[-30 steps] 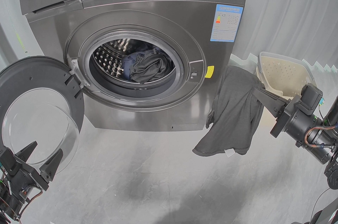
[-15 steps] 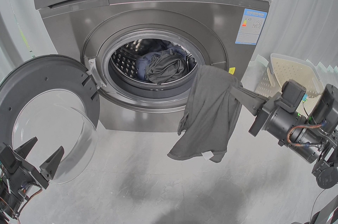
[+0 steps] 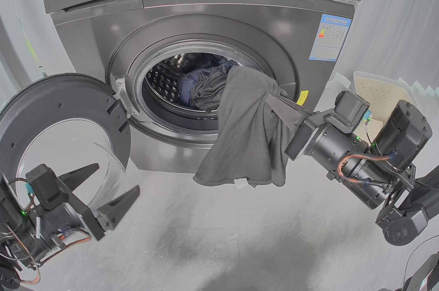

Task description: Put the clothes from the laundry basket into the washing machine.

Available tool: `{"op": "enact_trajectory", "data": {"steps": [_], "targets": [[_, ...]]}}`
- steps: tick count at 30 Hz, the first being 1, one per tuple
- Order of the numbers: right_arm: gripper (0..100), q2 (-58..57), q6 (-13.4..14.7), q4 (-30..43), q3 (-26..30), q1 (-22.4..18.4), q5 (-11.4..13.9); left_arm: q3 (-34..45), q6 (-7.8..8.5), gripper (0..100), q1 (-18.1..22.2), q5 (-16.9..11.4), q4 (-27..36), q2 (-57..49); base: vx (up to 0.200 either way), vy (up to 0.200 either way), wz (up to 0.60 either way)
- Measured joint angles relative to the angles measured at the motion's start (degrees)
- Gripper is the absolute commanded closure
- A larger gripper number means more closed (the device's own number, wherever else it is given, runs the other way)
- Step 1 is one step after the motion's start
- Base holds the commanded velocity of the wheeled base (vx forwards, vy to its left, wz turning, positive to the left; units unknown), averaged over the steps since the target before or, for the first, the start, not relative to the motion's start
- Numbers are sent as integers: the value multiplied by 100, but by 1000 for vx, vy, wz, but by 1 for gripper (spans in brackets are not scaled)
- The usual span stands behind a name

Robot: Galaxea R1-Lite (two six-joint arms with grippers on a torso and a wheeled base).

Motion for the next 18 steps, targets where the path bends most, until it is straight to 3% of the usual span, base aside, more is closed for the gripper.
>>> {"op": "enact_trajectory", "data": {"steps": [7,18], "targets": [[100,506,57,-460,-282,219,-117,-364,-16,0,-221,-1192,-429,1108,0,0,0],[100,718,68,-555,-310,402,-148,-1093,-119,0,207,-1972,-873,2326,0,0,0]]}}
